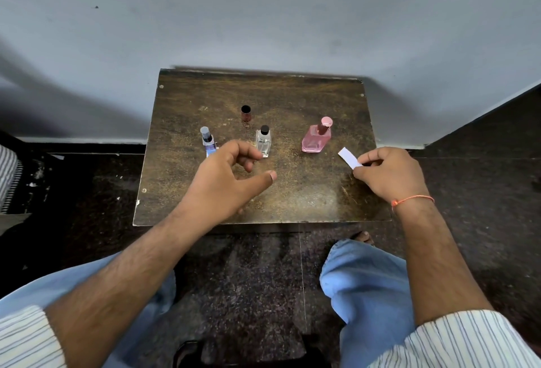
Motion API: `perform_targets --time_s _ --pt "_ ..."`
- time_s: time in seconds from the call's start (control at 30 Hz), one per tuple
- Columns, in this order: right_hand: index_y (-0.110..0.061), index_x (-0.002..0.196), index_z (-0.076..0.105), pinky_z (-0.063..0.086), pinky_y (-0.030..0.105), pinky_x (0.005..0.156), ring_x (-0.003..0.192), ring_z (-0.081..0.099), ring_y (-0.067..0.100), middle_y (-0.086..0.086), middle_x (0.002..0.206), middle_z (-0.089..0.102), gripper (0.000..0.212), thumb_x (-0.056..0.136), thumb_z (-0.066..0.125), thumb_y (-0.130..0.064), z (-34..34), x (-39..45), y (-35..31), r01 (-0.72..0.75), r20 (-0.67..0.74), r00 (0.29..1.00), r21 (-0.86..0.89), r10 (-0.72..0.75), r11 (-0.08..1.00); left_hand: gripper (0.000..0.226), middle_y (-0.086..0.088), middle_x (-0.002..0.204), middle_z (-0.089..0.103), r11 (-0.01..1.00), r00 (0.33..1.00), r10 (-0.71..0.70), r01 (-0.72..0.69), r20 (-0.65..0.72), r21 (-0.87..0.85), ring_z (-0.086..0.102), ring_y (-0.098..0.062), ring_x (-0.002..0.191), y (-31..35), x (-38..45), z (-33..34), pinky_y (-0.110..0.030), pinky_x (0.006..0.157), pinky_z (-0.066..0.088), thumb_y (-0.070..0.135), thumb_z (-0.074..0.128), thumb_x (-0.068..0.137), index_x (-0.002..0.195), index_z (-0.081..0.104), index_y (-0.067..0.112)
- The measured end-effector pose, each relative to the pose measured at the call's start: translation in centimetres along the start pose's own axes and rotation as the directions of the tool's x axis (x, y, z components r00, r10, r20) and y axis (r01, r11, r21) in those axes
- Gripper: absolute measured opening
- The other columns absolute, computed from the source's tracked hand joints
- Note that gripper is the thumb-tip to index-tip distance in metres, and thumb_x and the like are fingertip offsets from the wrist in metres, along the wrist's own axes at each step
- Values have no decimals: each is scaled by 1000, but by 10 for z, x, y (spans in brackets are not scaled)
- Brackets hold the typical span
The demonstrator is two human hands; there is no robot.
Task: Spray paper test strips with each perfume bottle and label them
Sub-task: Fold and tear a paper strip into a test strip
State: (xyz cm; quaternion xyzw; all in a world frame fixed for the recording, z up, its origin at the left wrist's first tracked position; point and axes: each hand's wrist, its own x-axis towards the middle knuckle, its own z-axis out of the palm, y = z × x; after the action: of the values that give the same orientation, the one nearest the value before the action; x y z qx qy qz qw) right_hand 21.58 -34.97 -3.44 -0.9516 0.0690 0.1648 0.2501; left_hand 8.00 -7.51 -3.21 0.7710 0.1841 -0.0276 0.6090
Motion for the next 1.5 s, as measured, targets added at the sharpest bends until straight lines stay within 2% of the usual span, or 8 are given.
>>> perform_targets --time_s 0.4,0.63,0.77,0.87,0.97,1.03,1.23,1.5 --pt "-30 88 81 41 25 60 74 62 7 -11 85 70 12 81 91 -29 8 -4 -3 145 173 977 -113 -124 983 25 12 79 59 991 988 79 -92 134 96 46 -1 52 -11 0 14 -18 56 44 29 88 88 105 69 31" --pt "-32 91 76 42 31 79 96 59 16 -6 107 60 15 84 88 -28 8 -6 -5 266 230 948 -193 -220 944 25 11 83 61 978 981 118 -141 151 156 48 1 53 -15 -1 19 -13 58 42 27 86 90 108 69 31" --pt "-32 91 75 45 12 69 88 66 4 -15 94 71 19 86 88 -19 7 -14 -8 395 289 890 -101 -353 913 33 13 106 69 964 977 138 -170 161 206 57 -2 52 -17 -1 22 -14 57 47 31 84 91 119 66 32" --pt "-34 92 78 49 12 72 83 69 -2 -13 89 77 24 82 92 -17 11 -23 -19 461 387 799 100 -461 882 49 18 128 68 929 963 169 -227 209 293 68 -4 60 -14 -3 23 -10 61 47 40 80 93 138 61 32" --pt "-29 102 83 59 23 80 87 75 6 -11 94 81 24 83 94 -19 18 -34 -32 505 432 684 300 -588 809 37 18 109 79 925 942 165 -250 292 286 69 11 74 -14 -3 25 -15 69 54 40 77 97 132 69 29" --pt "-27 108 83 58 20 80 88 76 9 -9 96 82 27 84 93 -22 21 -37 -36 515 415 660 357 -626 779 16 17 85 81 944 917 96 -207 388 257 65 3 61 -15 1 26 -25 58 51 40 71 102 108 75 27" --pt "-32 117 79 58 21 83 89 75 6 -11 100 81 40 82 95 -24 19 -28 -31 496 376 696 364 -611 788 48 7 50 60 990 901 21 -78 433 114 38 -16 41 -16 3 25 -28 44 28 32 50 114 73 71 19" --pt "-35 113 80 47 9 71 73 68 17 -9 96 77 43 77 97 -18 17 -19 -26 512 296 747 315 -595 799 36 -2 60 57 986 930 -85 129 359 -101 36 -10 41 -22 11 17 -18 41 29 32 46 115 109 79 18"
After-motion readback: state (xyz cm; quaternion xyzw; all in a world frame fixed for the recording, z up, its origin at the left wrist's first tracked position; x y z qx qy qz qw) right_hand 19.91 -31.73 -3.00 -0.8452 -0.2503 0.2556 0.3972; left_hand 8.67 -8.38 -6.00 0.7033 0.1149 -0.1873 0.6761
